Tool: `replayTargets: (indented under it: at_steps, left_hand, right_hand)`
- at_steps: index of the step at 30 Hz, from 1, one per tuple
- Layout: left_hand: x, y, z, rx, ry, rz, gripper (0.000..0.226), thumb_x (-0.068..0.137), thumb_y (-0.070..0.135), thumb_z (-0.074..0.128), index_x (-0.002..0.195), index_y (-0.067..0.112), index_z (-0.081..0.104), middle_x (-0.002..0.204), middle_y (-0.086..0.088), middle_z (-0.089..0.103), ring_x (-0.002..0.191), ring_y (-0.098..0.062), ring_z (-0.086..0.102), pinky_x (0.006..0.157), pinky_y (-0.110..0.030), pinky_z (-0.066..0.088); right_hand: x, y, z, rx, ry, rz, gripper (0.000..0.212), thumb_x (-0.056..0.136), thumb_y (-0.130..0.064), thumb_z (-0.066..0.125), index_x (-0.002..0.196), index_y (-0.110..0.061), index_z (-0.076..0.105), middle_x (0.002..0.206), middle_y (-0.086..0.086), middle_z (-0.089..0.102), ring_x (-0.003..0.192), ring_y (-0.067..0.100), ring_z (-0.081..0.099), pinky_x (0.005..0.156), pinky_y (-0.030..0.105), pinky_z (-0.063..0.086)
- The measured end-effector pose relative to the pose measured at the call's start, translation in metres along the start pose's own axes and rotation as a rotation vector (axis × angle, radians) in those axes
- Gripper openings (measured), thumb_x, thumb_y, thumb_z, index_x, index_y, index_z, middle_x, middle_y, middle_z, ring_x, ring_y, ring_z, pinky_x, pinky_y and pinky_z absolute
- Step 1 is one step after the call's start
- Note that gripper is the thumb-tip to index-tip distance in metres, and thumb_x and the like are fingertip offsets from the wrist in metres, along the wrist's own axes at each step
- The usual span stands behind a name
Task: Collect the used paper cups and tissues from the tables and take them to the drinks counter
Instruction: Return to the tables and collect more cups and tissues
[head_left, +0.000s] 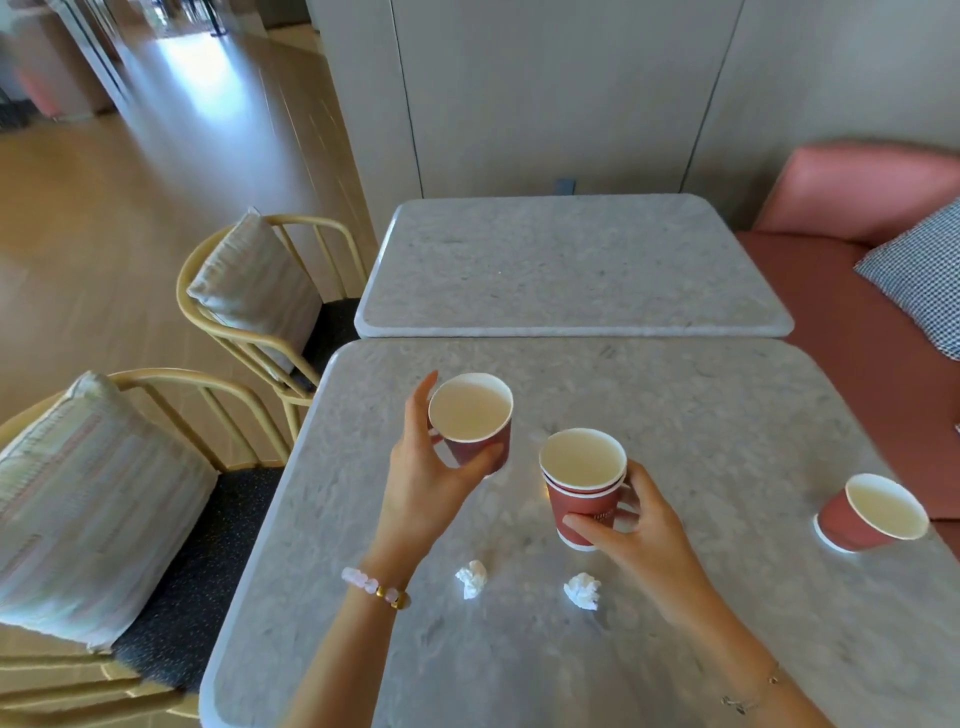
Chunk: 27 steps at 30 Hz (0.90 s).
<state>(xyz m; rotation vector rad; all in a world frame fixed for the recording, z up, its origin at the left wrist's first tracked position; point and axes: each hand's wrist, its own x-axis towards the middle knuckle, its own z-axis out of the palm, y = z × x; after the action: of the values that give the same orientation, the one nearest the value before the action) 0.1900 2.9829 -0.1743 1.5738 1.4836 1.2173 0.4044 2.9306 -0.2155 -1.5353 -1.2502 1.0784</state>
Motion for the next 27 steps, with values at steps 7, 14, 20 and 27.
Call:
replayTargets:
  at_steps: [7, 14, 20, 27]
  left_hand:
    - [-0.003, 0.041, 0.029, -0.143, -0.014, 0.018, 0.081, 0.07, 0.023, 0.081, 0.132, 0.043, 0.032, 0.119, 0.011, 0.055, 0.101, 0.005, 0.056, 0.076, -0.006, 0.045]
    - [-0.019, 0.061, 0.057, -0.191, -0.095, -0.023, 0.083, 0.061, 0.031, 0.084, 0.128, 0.043, 0.036, 0.115, 0.012, 0.058, 0.096, 0.006, 0.059, 0.074, -0.007, 0.046]
    - [-0.029, 0.067, 0.069, -0.213, -0.161, -0.051, 0.082, 0.058, 0.03, 0.086, 0.122, 0.045, 0.038, 0.112, 0.012, 0.061, 0.1, -0.001, 0.061, 0.087, -0.02, 0.048]
    - [-0.043, 0.065, 0.084, -0.111, -0.311, -0.063, 0.086, 0.063, 0.033, 0.082, 0.132, 0.038, 0.031, 0.118, 0.022, 0.054, 0.114, -0.002, 0.053, 0.101, -0.032, 0.042]
  right_hand:
    - [-0.005, 0.005, -0.019, -0.054, -0.036, -0.019, 0.061, 0.063, -0.032, 0.084, 0.111, -0.047, 0.049, 0.109, -0.018, 0.062, 0.098, -0.005, 0.059, 0.074, 0.012, 0.047]
    - [-0.012, 0.001, -0.03, -0.07, -0.075, -0.075, 0.064, 0.059, -0.041, 0.08, 0.115, -0.046, 0.048, 0.112, -0.023, 0.06, 0.098, -0.012, 0.056, 0.072, 0.003, 0.044]
    - [-0.015, 0.0, -0.043, -0.06, -0.071, -0.077, 0.06, 0.061, -0.042, 0.08, 0.11, -0.053, 0.046, 0.113, -0.022, 0.06, 0.1, -0.006, 0.058, 0.073, 0.006, 0.046]
    - [-0.016, -0.001, -0.052, -0.001, -0.044, -0.087, 0.061, 0.054, -0.05, 0.077, 0.106, -0.054, 0.047, 0.114, -0.021, 0.059, 0.101, -0.006, 0.058, 0.071, 0.005, 0.045]
